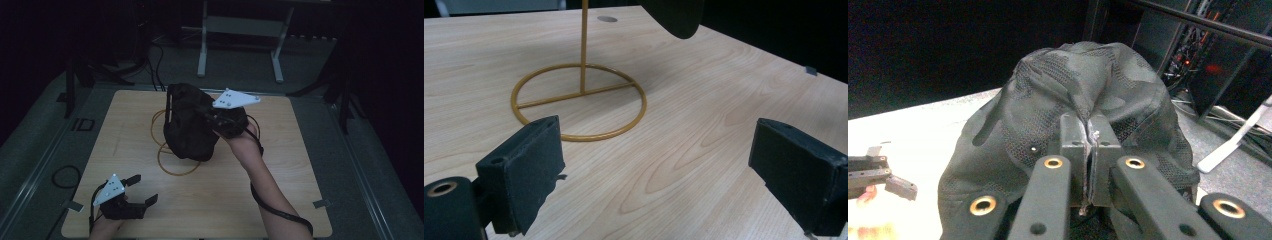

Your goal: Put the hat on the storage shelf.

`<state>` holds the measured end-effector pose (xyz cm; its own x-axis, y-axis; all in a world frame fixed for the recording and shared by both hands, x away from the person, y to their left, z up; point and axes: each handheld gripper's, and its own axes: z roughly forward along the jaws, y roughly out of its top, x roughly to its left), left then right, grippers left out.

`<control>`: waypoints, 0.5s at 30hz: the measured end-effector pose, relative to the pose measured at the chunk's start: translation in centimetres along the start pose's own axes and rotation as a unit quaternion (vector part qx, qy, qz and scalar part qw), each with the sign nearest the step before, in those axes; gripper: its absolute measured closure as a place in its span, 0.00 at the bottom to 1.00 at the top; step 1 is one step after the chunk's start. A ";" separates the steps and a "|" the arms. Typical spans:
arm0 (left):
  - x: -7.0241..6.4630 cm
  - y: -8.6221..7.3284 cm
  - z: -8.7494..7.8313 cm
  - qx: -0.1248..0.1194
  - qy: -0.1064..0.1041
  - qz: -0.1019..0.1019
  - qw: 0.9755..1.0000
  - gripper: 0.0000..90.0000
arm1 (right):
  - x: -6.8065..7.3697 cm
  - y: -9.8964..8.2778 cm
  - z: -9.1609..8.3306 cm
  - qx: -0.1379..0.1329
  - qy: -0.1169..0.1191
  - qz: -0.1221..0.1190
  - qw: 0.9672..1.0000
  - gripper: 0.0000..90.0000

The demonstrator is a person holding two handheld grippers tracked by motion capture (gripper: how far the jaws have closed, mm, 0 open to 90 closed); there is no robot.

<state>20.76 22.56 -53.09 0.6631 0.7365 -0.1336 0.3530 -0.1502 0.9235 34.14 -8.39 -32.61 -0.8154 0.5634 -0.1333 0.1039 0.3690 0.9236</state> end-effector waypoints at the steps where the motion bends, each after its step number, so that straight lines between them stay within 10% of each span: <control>1: 0.0 0.0 0.0 -0.002 -0.002 -0.002 1.000 0.09 | 0.0 0.0 0.2 0.001 0.001 -0.001 1.000 0.98; 15: -0.2 -0.3 0.2 -0.003 0.003 -0.002 1.000 0.09 | 0.4 -0.6 3.8 0.027 0.023 0.014 0.999 0.97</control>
<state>20.64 22.32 -53.39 0.6572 0.7416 -0.1347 0.3518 -0.1438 0.9250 35.88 -5.55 -34.58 -0.8371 0.5395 -0.0905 0.1559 0.3938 0.9059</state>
